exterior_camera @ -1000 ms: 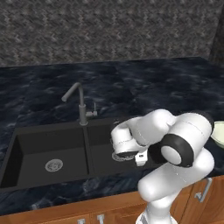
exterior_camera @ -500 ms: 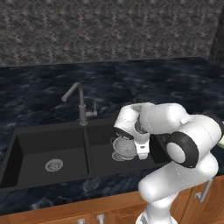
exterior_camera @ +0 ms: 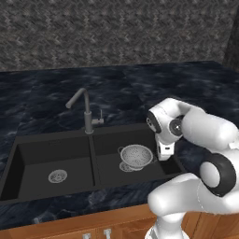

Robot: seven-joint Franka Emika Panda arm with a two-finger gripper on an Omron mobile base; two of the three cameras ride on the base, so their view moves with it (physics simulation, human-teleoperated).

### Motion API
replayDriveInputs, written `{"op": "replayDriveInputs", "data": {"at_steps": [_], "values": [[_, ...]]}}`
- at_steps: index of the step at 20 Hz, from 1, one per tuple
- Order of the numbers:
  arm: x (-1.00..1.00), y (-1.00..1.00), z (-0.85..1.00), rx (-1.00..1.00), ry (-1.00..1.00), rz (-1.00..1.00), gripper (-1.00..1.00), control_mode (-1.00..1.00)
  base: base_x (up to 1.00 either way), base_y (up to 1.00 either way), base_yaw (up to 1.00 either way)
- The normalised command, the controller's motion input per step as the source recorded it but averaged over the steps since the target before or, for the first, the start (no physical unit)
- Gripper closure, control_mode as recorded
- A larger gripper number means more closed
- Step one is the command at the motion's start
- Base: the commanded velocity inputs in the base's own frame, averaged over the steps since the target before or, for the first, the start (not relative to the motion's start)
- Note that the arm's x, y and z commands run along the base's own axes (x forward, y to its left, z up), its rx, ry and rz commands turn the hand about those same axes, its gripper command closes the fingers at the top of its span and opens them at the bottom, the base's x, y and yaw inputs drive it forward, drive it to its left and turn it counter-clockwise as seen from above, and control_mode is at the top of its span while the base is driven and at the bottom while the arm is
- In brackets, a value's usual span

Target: Place the bowl in the left basin and the colander in the right basin of the sink.

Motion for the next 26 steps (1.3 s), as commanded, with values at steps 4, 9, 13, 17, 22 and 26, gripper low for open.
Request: {"op": "replayDriveInputs", "data": {"at_steps": [4,9,13,17,22,26], "values": [[-0.09,0.00,0.72,-0.01,0.00,-0.12,-1.00,-1.00,0.00,0.00,0.00],[-0.09,0.00,0.93,0.00,0.06,-0.15,-1.00,-1.00,0.00,0.00,0.00],[-0.19,0.00,0.92,0.00,0.10,-0.17,-1.00,-1.00,0.00,0.00,0.00],[-0.16,0.00,0.89,0.00,0.08,-0.18,-1.00,-1.00,0.00,0.00,0.00],[-0.08,0.00,0.99,0.00,0.14,-0.15,-1.00,-1.00,0.00,0.00,0.00],[-0.14,0.00,1.00,0.00,0.18,-0.12,-1.00,-1.00,0.00,0.00,0.00]]}}
